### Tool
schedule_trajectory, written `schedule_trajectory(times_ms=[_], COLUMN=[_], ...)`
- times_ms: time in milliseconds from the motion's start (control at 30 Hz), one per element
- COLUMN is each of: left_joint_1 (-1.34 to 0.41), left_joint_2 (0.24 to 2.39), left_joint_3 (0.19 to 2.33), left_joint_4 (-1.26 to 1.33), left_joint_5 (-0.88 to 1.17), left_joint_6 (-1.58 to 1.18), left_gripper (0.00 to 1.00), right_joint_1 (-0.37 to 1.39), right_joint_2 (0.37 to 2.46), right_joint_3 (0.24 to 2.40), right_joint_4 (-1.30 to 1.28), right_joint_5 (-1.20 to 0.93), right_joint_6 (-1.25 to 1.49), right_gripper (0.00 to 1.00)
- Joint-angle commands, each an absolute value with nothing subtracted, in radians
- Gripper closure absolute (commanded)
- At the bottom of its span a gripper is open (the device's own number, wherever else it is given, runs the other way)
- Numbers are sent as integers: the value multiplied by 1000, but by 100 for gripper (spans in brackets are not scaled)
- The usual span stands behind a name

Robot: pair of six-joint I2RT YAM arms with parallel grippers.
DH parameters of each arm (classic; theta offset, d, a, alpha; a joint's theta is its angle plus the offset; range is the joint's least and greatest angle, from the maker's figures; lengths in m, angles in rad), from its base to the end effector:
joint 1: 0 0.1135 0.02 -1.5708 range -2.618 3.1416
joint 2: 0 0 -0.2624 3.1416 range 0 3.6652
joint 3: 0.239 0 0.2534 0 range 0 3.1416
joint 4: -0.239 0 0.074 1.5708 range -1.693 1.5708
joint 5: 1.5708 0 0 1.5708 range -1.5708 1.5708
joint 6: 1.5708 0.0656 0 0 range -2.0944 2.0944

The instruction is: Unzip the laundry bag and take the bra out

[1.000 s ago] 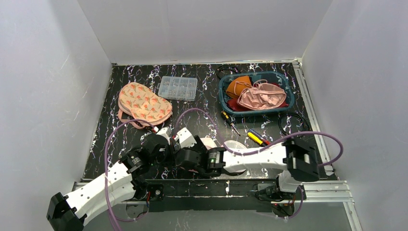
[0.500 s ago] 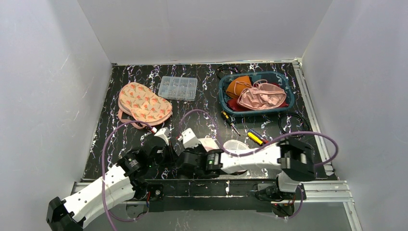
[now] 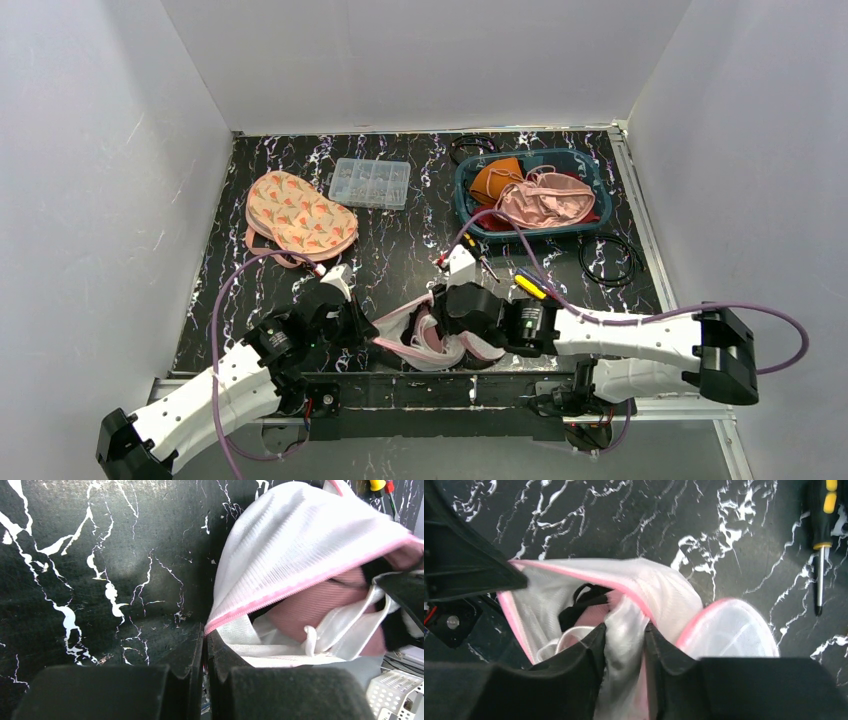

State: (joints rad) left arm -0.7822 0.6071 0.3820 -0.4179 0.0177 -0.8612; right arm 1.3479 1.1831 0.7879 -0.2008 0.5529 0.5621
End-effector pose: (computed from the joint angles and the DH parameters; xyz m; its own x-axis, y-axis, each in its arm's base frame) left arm 0.1195 -0.1204 0.1830 -0.8194 -0.2551 -0.5134 0.1430 0.7762 -0.6140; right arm 0.0952 0.2640 0.2441 -0.4961 -0.1370 -0.8574 -0.5548 0.8096 0.1916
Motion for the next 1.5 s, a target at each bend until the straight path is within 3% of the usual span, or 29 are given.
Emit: schedule_trajectory(times_ms=[0,67,200,533,1033,1167,1467], left_joint_1=[-781,-782,-782,-781,-782,-782,-781], left_joint_2=[608,606,615,618,613,604,593], left_joint_3=[394,396,404,443,463,464,466], left_joint_4=[-453,-452,-446,-448,-468,-479,-525], left_joint_5=[-23,-23,-16,-19,-30,-31,-67], left_joint_6=[-854,-852,-852,-852,-860,-861,-847], left_gripper=[100,100,100,100,100,100,100], right_joint_1=[1292,1289,1288,1321,1394,1394,1394], right_joint_2=[1090,1060,1022,1190,1438,1477,1294], right_joint_3=[716,714,756,979,1101,1112,876], right_joint_4=[-150,-163,-216,-423,-340,-401,-367], right_joint_5=[432,429,422,439,565,593,622], right_joint_6=[578,594,614,666,738,743,773], right_gripper=[48,37,30,27,26,34,65])
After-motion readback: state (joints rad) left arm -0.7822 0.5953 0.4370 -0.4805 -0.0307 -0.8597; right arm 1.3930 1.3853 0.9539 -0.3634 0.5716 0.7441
